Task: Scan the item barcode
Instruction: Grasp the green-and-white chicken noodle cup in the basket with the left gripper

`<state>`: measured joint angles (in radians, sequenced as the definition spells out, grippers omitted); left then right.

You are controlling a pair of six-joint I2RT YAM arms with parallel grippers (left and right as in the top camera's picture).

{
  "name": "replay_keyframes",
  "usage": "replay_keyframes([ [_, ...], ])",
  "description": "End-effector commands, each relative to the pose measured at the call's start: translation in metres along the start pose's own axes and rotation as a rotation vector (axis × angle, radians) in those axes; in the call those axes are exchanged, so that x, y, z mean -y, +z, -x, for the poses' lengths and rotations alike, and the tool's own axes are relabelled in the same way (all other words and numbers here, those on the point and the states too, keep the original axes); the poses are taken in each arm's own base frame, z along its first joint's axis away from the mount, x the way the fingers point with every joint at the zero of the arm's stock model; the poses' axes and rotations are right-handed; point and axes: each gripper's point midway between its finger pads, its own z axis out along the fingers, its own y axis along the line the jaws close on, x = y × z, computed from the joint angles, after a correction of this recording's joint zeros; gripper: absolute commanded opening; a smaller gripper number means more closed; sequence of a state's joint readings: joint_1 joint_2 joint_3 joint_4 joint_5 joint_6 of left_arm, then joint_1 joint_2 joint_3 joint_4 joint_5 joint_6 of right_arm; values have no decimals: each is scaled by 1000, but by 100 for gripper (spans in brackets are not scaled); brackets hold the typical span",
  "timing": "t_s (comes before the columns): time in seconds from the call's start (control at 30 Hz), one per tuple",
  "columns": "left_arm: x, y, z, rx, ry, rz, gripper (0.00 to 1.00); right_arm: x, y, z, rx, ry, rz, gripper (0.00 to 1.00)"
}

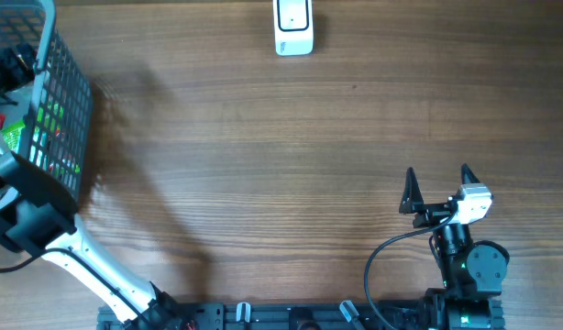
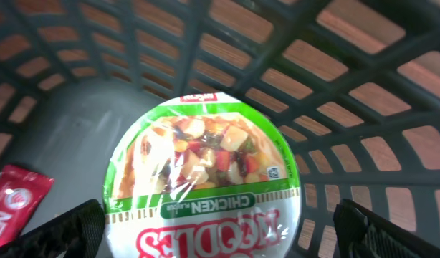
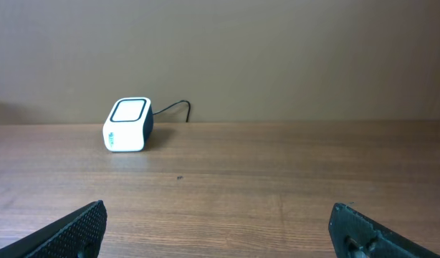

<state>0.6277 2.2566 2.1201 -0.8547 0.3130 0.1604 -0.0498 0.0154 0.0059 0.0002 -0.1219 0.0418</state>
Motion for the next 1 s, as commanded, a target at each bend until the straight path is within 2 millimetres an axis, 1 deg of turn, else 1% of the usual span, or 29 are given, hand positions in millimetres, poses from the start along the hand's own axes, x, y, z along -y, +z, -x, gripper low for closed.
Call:
replay_keyframes([
  [0.0,15,15,-3,-15,41,-27,100,4,-1,3,14,12,-21,100],
  [0.2,6,18,-4,-27,56,74,100,4,-1,3,14,12,-21,100],
  [0.3,6,19,-6,-33,47,73,100,4,-1,3,14,12,-21,100],
  [0.5,3,27,-21,-71,38,78,100,4,-1,3,14,12,-21,99],
  [0.83,0,28,-22,-74,37,86,99,4,-1,3,14,12,-21,100],
  [0.9,-1,28,-21,-70,39,96,91,4,-1,3,14,12,-21,100],
  [0.97,-5,27,-19,-63,41,117,85,4,-1,3,14,12,-21,100],
])
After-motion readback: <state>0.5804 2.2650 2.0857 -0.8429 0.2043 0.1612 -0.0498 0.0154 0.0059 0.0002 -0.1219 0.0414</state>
